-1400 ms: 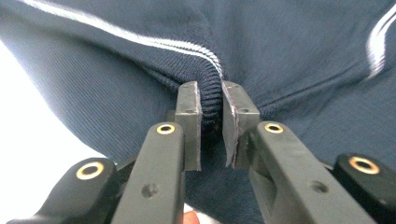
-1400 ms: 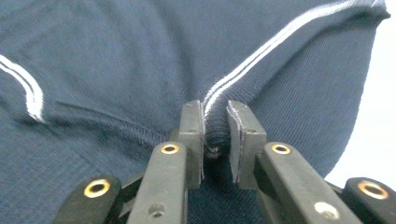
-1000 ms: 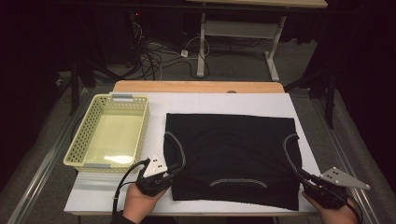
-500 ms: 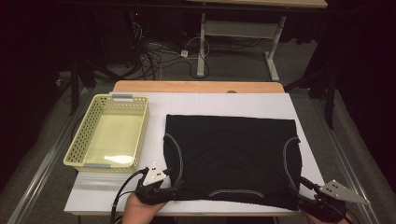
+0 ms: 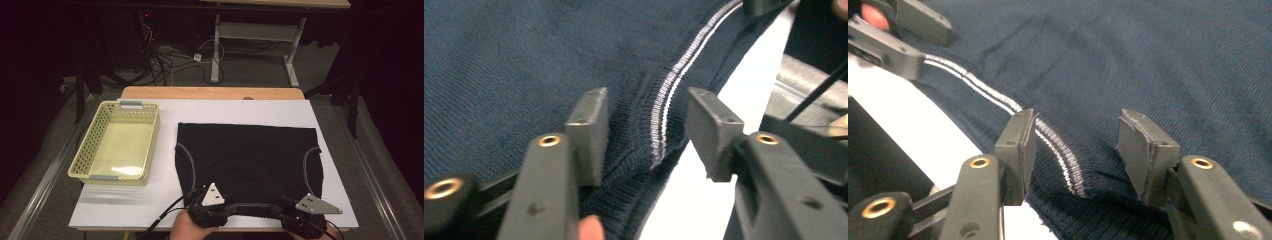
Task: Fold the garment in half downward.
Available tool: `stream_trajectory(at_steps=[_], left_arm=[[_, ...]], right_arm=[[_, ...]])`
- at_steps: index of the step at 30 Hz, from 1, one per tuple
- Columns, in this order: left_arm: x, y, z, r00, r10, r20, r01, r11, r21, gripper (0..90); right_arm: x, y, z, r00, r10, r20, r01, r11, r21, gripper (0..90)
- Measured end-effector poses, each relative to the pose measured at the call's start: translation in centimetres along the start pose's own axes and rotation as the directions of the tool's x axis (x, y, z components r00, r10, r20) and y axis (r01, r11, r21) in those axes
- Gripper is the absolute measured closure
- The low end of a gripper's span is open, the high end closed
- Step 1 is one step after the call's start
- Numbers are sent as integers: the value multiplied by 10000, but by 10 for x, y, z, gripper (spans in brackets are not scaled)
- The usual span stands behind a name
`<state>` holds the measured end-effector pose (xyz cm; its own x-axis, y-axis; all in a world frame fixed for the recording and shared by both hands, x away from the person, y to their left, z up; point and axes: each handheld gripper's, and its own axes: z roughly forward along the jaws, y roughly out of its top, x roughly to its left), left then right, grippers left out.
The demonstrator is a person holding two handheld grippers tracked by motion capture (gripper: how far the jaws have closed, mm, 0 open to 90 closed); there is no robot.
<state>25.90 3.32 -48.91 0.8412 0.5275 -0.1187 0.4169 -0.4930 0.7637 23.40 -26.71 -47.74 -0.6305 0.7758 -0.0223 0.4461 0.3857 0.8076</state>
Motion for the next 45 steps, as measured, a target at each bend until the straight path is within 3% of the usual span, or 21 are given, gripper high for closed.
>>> stream_trajectory(at_steps=[3, 6, 11, 14, 17, 19, 21, 24, 29, 33, 39, 43, 45], left_arm=[[-2, -1, 0, 9999, 81, -61, -81, 10000, 46, 657], [-3, -2, -2, 9997, 235, -107, -236, 9997, -44, 775], [-7, -5, -15, 9992, 382, 78, -379, 9987, -342, 796], [-4, -8, -18, 9994, 182, 295, -171, 9992, -373, 772], [2, -11, -18, 9989, -107, 446, 128, 9988, -470, 627], [7, -13, -24, 9989, -221, 407, 254, 9962, -827, 556], [13, -15, -30, 9994, -304, 169, 322, 9925, -1176, 471], [26, -20, -39, 9971, -761, -74, 741, 9858, -1504, 368], [45, -27, -54, 9909, -1225, -563, 1103, 9768, -1835, 292], [58, -33, -64, 9853, -1447, -913, 1243, 9720, -1992, 215], [73, -42, -75, 9801, -1713, -1000, 1506, 9708, -1867, 147], [78, -45, -75, 9821, -1570, -1036, 1379, 9756, -1710, 123], [78, -46, -73, 9837, -1442, -1074, 1264, 9794, -1575, 62]], right_arm=[[1, -5, 4, 9998, -144, 130, 140, 9996, 253, 639], [1, -7, 4, 9996, -270, 37, 269, 9995, 144, 795], [6, -5, -9, 9981, -608, 64, 610, 9973, -408, 817], [10, -7, -13, 9975, -702, -36, 700, 9968, -386, 805], [8, -11, -6, 9981, -539, -299, 538, 9985, -51, 678], [5, -9, -7, 9982, -262, -537, 252, 9995, -206, 558], [4, -6, -8, 9985, -72, -544, 51, 9992, -391, 454], [2, -1, -5, 9990, -8, -442, -17, 9985, -555, 354], [-4, 8, 4, 9996, 119, -252, -139, 9967, -798, 173], [-8, 20, 13, 9996, 145, -224, -164, 9960, -875, 148], [-14, 38, 27, 10000, 32, -9, -33, 9949, -1013, 84], [-15, 46, 35, 10000, -20, 73, 28, 9938, -1109, 52], [-16, 48, 38, 10000, 14, 74, -5, 9931, -1175, 33]])
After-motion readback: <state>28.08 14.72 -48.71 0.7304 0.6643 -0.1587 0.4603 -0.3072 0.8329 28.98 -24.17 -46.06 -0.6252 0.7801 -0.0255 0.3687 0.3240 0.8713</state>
